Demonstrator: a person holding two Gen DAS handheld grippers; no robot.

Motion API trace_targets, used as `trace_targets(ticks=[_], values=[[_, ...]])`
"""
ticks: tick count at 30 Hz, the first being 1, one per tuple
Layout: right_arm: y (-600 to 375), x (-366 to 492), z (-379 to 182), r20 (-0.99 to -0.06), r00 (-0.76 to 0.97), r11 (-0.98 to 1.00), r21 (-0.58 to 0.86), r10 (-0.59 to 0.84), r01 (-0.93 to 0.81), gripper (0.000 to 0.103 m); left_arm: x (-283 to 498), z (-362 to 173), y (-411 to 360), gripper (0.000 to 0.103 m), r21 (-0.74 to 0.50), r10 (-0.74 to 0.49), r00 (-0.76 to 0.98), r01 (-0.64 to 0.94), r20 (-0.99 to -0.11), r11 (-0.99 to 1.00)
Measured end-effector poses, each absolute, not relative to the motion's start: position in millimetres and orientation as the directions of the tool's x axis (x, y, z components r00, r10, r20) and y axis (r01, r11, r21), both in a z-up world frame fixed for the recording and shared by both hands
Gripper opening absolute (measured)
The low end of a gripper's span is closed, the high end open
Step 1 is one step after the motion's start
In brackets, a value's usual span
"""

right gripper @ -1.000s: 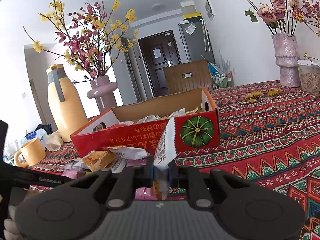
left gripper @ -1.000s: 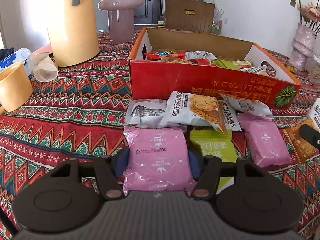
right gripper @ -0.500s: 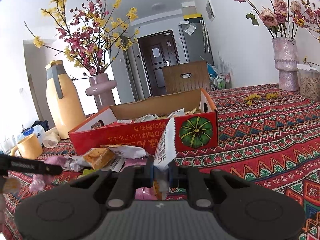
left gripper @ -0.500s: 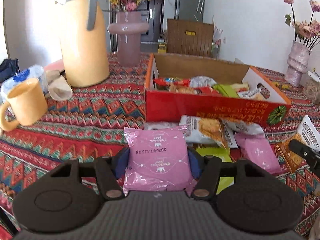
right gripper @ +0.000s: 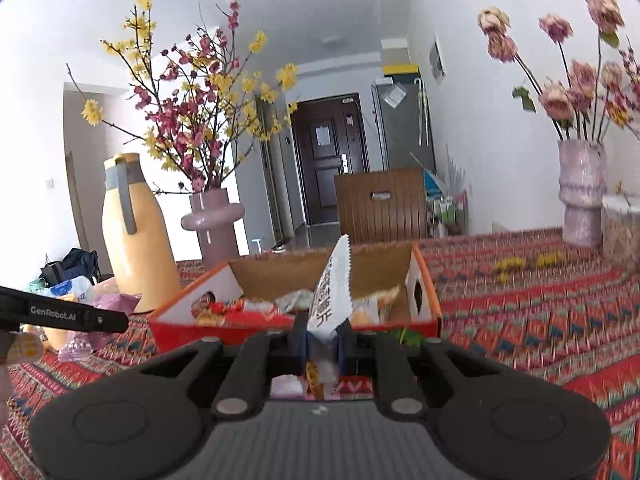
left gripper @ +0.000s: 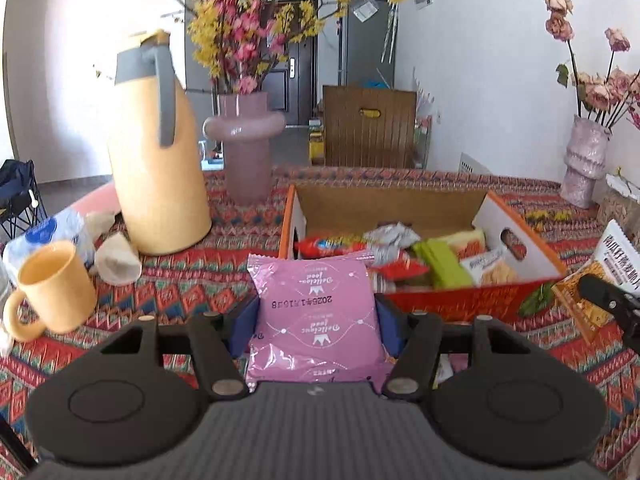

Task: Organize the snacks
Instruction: 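Carry both packs over the cardboard box and open both grippers to drop them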

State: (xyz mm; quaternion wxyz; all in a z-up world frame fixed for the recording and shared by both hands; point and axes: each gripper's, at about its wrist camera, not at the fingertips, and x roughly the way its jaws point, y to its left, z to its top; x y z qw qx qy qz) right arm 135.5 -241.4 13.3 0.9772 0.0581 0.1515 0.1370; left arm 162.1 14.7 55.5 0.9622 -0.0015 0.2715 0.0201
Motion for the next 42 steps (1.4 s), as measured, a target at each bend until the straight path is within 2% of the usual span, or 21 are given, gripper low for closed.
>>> trace_targets(ticks=[14,21,31,42], values=[[-217,209,36,-0.286,0.916,0.959,0.101,0.281,-0.263,0.013,228,79,2,0.062,-0.012,0.047,0.879,-0.060,-0.475,0.998],[-206,253,27,-0.304,0.916,0.965,0.115,0.261,-0.236,0.013,264,64,2,0.062,-0.026,0.040,0.876,-0.060,-0.480,0.998],[-207,273,0,-0.336,0.910,0.970,0.108,0.242,-0.218,0.013,284,23,2,0.062,-0.022,0.038,0.880,-0.055,-0.474,0.998],[-197,279,-12,-0.359,0.911,0.979,0.063,0.203,-0.194,0.013,280,22,8,0.062,-0.031,0.034,0.887,-0.054,-0.460,0.998]])
